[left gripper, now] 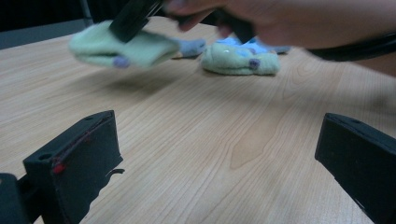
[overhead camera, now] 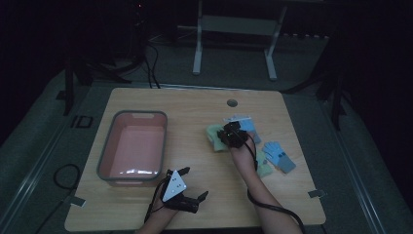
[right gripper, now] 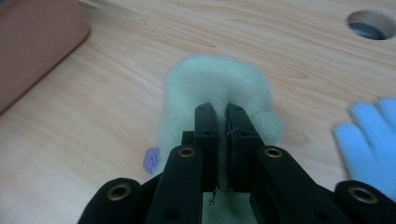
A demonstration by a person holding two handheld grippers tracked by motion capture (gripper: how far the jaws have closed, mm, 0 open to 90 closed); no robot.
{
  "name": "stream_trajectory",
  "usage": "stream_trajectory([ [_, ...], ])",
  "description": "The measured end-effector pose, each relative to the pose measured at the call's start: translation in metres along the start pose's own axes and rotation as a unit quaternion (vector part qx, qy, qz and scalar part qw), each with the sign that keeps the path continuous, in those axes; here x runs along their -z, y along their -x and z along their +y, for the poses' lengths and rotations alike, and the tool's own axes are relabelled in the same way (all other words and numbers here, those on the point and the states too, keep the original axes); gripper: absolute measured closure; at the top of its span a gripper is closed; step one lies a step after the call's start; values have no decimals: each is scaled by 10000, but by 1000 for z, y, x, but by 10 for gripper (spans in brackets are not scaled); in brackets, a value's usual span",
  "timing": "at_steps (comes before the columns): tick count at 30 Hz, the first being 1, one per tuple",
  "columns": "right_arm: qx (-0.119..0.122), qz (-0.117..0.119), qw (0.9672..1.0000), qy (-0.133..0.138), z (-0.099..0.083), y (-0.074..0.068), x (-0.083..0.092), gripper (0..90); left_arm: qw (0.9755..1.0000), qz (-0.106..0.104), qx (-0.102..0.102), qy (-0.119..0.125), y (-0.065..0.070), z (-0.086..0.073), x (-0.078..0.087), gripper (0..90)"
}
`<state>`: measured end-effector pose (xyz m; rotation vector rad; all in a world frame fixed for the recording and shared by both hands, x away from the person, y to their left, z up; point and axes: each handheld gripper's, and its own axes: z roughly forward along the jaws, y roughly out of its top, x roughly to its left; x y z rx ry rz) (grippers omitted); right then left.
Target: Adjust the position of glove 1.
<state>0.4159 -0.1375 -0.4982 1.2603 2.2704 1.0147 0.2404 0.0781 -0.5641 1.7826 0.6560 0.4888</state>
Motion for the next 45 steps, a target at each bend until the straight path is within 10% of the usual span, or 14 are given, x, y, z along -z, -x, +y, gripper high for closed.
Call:
stream_trajectory([
  [12,-360,-271,9977,506,-42,-37,79,850,10000,-23,-79,21,1,0,0,2],
  [23,-814,-512,9943,465,-81,-47,77,850,10000,-2,-42,29,1,0,0,2],
  [34,-812,-717,9941,-88,-104,-47,36,777,9999,-14,-126,25,3,0,0,2],
  [45,-257,-578,9978,187,-91,-43,59,620,9999,-31,-131,25,3,0,0,2],
])
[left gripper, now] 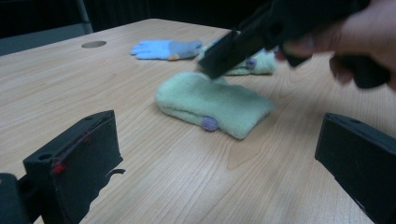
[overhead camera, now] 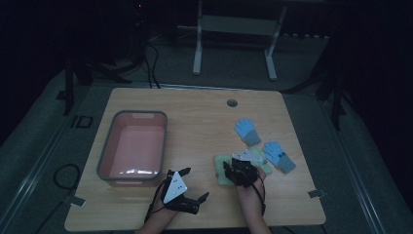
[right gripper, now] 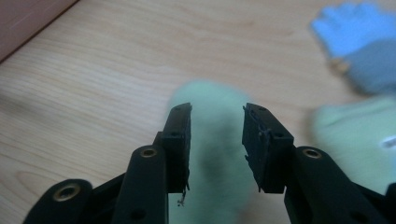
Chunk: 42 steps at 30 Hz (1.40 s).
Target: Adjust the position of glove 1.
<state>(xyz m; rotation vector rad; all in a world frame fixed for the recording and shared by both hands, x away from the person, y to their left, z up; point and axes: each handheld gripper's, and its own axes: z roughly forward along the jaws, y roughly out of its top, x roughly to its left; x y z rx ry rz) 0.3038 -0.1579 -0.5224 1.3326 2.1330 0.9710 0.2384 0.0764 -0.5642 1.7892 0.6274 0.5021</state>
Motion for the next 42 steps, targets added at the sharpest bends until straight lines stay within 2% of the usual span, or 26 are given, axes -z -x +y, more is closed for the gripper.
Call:
stream_trajectory([
  [2,183,-67,9997,122,5,14,9,621,10000,5,-10,-5,0,0,0,2],
  [3,183,-67,9997,122,5,14,9,621,10000,11,-9,0,0,0,0,2],
  [5,264,-271,9992,102,6,24,14,640,10000,5,-7,-10,0,0,0,2],
  [6,241,-292,9991,174,6,32,17,637,10000,5,-4,-11,0,0,0,2],
  [8,324,-373,9987,126,6,44,20,621,10000,8,7,-9,0,0,0,2],
  [11,424,-425,9982,95,4,62,24,595,10000,12,-7,-5,1,0,0,2],
  [13,456,-480,9978,91,3,66,25,586,10000,14,-12,-10,1,0,0,2],
  [15,610,-520,9967,107,-4,82,33,585,10000,12,6,-5,0,0,0,2],
  [16,626,-421,9971,110,-6,86,36,585,10000,12,10,-5,0,0,0,2],
  [17,659,-483,9966,94,-9,91,38,586,10000,13,7,-7,0,0,0,2],
  [19,749,-313,9966,127,-12,100,43,587,10000,11,-6,-7,0,0,0,2],
  [20,745,-318,9966,120,-12,104,44,586,10000,14,-11,-8,1,0,0,2],
  [22,735,-116,9972,79,-12,115,46,566,10000,12,-12,-5,1,0,0,2],
  [24,800,-149,9967,25,-12,119,47,569,10000,22,-7,-7,0,0,0,2],
  [26,1037,-58,9946,12,-12,120,46,572,10000,33,5,-8,0,0,0,2],
  [28,1143,114,9934,17,-10,121,44,576,10000,38,17,-8,0,0,0,2],
  [30,1232,274,9920,55,-8,124,39,618,10000,37,22,-7,0,0,0,2],
  [31,1232,274,9920,55,-8,124,39,618,10000,37,22,-7,0,0,0,2],
  [32,1298,436,9906,66,-7,126,37,620,10000,42,19,-11,0,0,0,2],
  [33,1436,695,9871,121,-5,130,31,624,10000,43,18,-11,0,0,0,2],
  [34,1516,751,9855,92,-6,131,27,623,10000,43,17,-9,0,0,0,2],
  [35,1574,711,9849,76,-6,132,24,623,10000,46,13,-11,0,0,0,2],
  [40,1470,711,9866,73,-11,134,10,634,9999,99,-39,-19,1,0,0,2],
  [42,1391,832,9868,36,-15,135,4,632,10000,93,-26,-25,1,0,0,2],
])
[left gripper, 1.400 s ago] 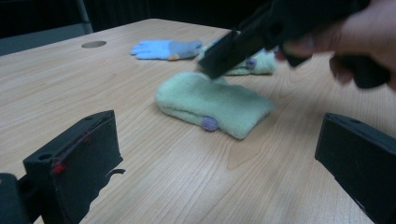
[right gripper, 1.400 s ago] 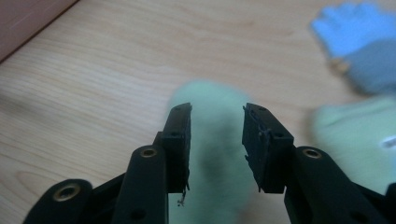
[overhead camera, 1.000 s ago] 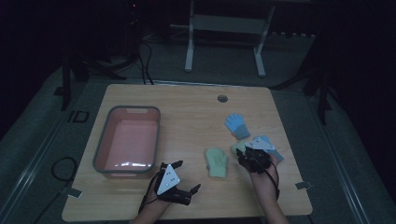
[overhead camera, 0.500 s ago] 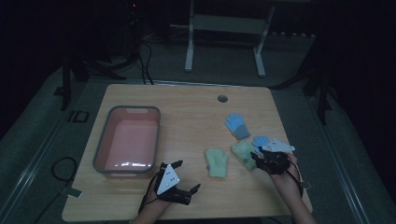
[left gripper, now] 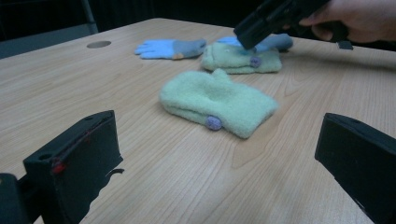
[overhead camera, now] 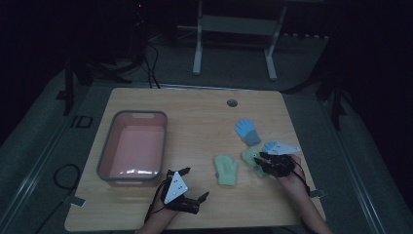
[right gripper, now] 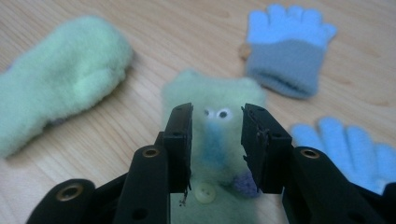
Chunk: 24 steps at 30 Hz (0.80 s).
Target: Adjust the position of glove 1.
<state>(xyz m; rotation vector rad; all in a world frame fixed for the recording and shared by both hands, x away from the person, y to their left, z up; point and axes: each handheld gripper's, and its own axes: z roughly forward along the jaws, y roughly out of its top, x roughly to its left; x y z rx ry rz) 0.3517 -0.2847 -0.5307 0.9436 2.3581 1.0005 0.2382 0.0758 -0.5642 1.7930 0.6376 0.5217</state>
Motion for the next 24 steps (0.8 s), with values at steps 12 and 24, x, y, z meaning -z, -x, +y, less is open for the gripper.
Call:
stream_trajectory([
  [12,-355,209,9989,-205,-10,3,-17,825,10000,22,-42,-5,1,0,0,3],
  [24,-889,-509,9947,-100,21,-22,18,862,10000,27,-60,-9,1,0,0,2],
])
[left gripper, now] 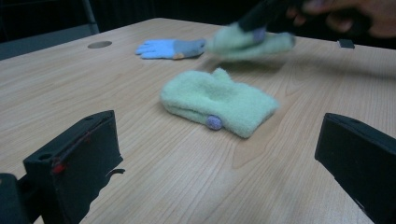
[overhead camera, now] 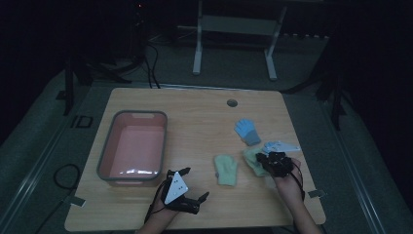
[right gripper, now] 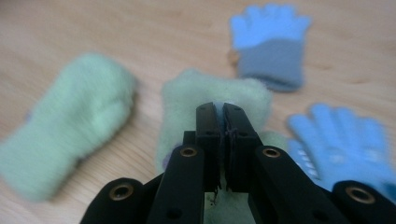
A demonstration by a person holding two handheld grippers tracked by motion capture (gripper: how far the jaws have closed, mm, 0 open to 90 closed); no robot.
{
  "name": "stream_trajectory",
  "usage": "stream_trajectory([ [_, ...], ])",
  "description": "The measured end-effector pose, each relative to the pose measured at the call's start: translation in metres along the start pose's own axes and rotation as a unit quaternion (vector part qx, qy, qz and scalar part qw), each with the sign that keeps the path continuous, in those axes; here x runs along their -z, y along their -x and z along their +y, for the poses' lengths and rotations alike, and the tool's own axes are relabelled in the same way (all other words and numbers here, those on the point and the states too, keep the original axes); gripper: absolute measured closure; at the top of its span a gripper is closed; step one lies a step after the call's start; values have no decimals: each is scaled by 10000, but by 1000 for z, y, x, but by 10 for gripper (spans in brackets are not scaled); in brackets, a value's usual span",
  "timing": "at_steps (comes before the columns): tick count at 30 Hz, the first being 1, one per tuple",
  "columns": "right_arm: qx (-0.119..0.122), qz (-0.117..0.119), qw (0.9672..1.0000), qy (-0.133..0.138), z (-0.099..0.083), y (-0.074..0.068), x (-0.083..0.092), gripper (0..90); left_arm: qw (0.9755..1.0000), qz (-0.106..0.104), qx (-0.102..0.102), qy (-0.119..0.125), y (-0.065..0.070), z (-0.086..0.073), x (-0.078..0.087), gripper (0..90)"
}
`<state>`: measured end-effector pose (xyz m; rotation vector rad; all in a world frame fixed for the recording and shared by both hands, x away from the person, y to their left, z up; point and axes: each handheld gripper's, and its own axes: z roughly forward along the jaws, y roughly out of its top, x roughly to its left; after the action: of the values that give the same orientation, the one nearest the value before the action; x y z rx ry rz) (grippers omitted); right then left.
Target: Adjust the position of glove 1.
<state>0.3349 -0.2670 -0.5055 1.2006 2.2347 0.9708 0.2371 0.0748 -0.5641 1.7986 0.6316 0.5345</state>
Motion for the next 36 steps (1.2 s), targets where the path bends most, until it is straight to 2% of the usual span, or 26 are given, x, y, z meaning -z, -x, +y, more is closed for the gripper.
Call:
stream_trajectory([
  [2,-85,-164,9998,124,6,-5,15,862,10000,-2,-6,1,0,0,0,2],
  [5,-121,-530,9981,299,11,-16,32,864,10000,-15,13,-1,0,0,0,2],
  [10,-499,-876,9943,346,12,-29,42,866,10000,11,30,-2,0,0,0,2],
  [12,-710,-917,9927,319,8,-34,42,866,10000,17,19,-7,0,0,0,3],
  [14,-803,-1085,9904,289,2,-39,41,866,10000,8,20,1,0,0,0,2],
  [16,-1056,-1020,9888,276,-7,-43,38,866,10000,-1,17,-5,0,0,0,3],
  [17,-1119,-1078,9874,298,-12,-45,35,866,10000,-4,16,-6,0,0,0,2],
  [19,-1152,-1178,9861,208,-23,-49,24,866,10000,-3,15,-3,-1,0,0,3],
  [20,-1084,-1212,9866,102,-29,-51,16,866,10000,1,15,-5,-1,0,0,3],
  [21,-1041,-1213,9871,12,-31,-51,12,865,10000,2,12,-4,-1,0,0,2],
  [23,-1110,-1092,9878,-94,-36,-52,4,861,10000,1,23,-3,-1,0,0,3],
  [24,-1050,-1099,9882,-192,-38,-52,1,850,10000,-3,31,3,-1,0,0,2],
  [27,-886,-1085,9895,-352,-43,-52,-7,759,10000,-9,42,5,-1,0,0,3],
  [31,-965,-952,9904,-283,-44,-46,-5,734,10000,-13,36,11,-1,0,0,2],
  [36,-881,-648,9939,-147,-40,-41,11,631,10000,-28,40,12,-1,0,0,2],
])
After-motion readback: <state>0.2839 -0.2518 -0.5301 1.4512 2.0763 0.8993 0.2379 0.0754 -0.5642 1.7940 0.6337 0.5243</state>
